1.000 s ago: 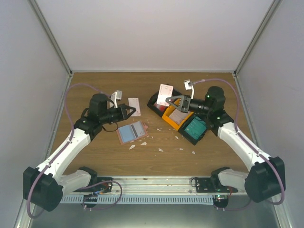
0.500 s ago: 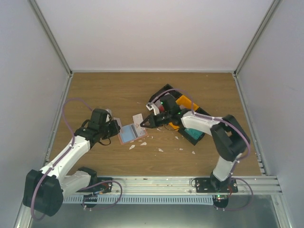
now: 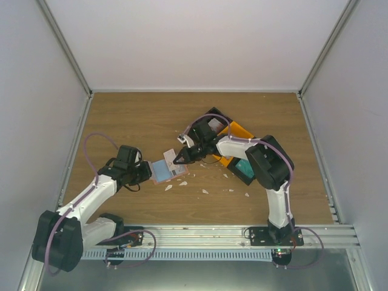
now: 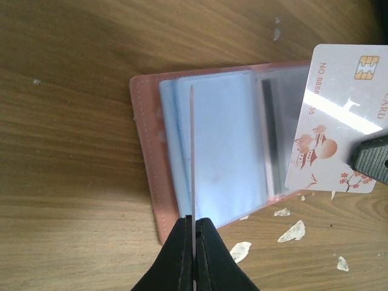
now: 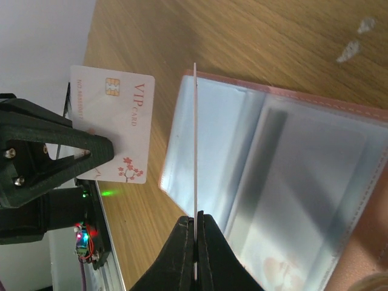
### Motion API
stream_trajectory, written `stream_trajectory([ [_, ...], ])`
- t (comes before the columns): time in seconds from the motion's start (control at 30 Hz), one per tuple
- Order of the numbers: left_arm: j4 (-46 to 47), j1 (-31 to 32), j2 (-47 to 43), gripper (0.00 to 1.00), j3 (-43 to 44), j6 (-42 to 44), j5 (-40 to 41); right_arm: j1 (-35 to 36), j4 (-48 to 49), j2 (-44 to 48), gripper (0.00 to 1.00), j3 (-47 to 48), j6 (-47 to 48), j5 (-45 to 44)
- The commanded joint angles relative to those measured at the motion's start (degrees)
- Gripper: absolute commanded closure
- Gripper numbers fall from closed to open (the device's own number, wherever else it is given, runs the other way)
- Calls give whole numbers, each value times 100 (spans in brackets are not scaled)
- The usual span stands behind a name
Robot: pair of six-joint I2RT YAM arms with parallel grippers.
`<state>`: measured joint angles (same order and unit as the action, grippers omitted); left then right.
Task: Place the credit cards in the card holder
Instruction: Insert the credit card into the card holder.
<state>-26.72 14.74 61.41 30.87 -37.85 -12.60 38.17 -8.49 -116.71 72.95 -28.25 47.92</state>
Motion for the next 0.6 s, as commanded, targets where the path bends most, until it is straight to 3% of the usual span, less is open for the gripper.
stream_trajectory([
  [0.0,263,-71,74,100,-111,85,-63,-47,-289,-255,99,200,224,150],
  [0.57,462,-95,398,100,-251,115,29,-47,-468,-812,99,391,-88,610],
])
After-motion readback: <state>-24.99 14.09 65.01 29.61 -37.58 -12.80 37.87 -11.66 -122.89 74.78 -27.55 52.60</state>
